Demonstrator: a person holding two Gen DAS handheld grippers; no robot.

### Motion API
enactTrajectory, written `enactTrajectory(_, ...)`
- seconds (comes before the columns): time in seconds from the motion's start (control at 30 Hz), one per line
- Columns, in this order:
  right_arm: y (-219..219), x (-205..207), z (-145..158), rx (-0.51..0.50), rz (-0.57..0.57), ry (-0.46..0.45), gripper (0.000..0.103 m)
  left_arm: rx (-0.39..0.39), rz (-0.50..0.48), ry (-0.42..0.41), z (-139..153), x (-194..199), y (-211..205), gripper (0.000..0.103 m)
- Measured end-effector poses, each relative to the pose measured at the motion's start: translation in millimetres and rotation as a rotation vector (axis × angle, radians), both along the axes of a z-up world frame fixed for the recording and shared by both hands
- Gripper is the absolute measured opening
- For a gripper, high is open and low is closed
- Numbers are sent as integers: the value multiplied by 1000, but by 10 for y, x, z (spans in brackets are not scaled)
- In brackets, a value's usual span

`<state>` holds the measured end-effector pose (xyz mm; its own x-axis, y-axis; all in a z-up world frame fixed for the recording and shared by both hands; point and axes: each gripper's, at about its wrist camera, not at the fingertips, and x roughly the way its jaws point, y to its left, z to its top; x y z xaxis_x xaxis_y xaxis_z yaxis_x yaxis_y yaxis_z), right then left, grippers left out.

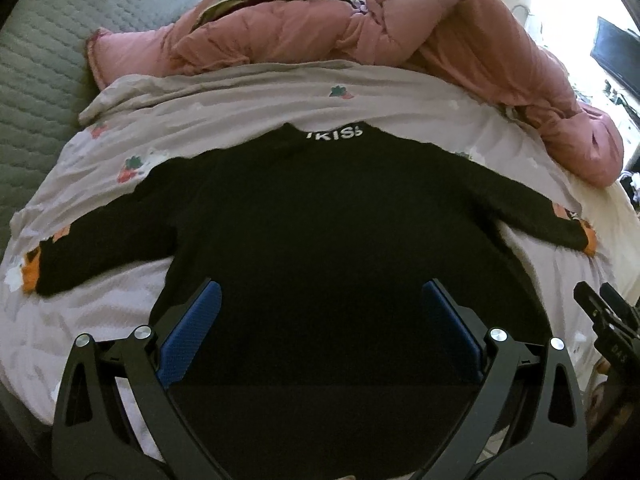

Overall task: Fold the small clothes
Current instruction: 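Move the right gripper to the orange cuff of the nearest sleeve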

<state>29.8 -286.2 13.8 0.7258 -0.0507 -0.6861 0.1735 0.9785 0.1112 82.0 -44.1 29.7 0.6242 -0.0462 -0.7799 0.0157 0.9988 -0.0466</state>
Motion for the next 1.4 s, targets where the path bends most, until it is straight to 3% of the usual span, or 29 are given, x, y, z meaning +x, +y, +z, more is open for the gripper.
enactTrajectory(0.7,-917,360,-213,38,-203,62,99,-10,-34,12,-154,734,-135,94)
enactTrajectory(1.03,-1536,618,-486,170,-343,135,99,-8,-61,22,-238,1147,-214,94)
enactTrajectory(1.4,-1870,926,-714,205,-416,172,99,-11,-30,11,-397,1421,-73,94)
